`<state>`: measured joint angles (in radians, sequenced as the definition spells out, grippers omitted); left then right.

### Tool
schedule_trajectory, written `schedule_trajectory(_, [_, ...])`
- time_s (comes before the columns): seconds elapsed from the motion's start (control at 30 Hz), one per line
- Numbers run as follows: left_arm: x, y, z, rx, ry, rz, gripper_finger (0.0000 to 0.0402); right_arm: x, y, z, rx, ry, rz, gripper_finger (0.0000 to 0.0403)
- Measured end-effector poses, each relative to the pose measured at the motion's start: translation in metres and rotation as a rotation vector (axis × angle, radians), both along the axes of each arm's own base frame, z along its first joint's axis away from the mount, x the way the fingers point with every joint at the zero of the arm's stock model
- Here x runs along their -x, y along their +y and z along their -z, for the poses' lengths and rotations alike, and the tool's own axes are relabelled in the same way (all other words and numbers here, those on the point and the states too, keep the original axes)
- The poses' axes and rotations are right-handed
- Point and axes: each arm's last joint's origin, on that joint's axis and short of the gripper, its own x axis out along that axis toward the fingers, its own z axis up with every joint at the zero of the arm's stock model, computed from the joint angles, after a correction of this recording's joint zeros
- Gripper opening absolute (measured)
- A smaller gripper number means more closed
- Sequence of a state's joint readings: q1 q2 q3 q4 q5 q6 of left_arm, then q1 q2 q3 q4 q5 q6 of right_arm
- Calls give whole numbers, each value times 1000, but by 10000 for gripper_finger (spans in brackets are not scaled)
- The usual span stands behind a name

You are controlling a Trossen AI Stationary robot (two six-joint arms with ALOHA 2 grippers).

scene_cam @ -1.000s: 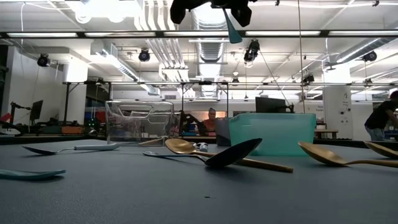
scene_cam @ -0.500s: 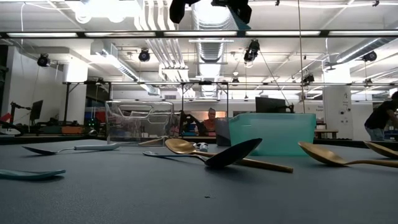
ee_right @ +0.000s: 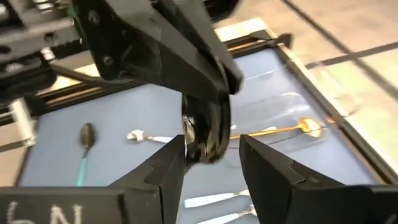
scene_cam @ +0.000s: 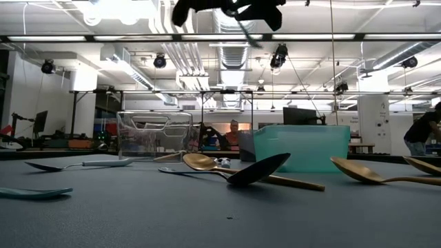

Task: Sort silverware by color (type)
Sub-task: Put the blue spoon into the black bin

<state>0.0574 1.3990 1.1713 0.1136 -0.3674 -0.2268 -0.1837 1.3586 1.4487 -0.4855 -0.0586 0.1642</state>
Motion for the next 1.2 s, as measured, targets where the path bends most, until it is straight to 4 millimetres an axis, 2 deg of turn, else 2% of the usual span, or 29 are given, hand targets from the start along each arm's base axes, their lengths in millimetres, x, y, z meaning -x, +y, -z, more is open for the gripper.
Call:
schedule_trajectory(0.23, [15, 4, 3, 24, 96, -185, 0, 2, -4, 0, 53, 15, 155, 153])
schedule_trajectory(0.37, [21, 5, 2, 44, 99, -277, 0, 3, -5, -1, 30, 8, 184, 153])
schedule_trajectory(0.5, [22, 5, -3, 88, 55, -298, 0, 3, -6, -1, -17, -2, 209, 153])
schedule_trajectory(1.03, [-2, 7, -31, 150, -60, -329, 0, -16, -1, 8, -39, -35, 185, 154])
schedule_trajectory(1.2, [-6, 8, -35, 150, -65, -328, 0, -19, -2, 10, -30, -31, 204, 137])
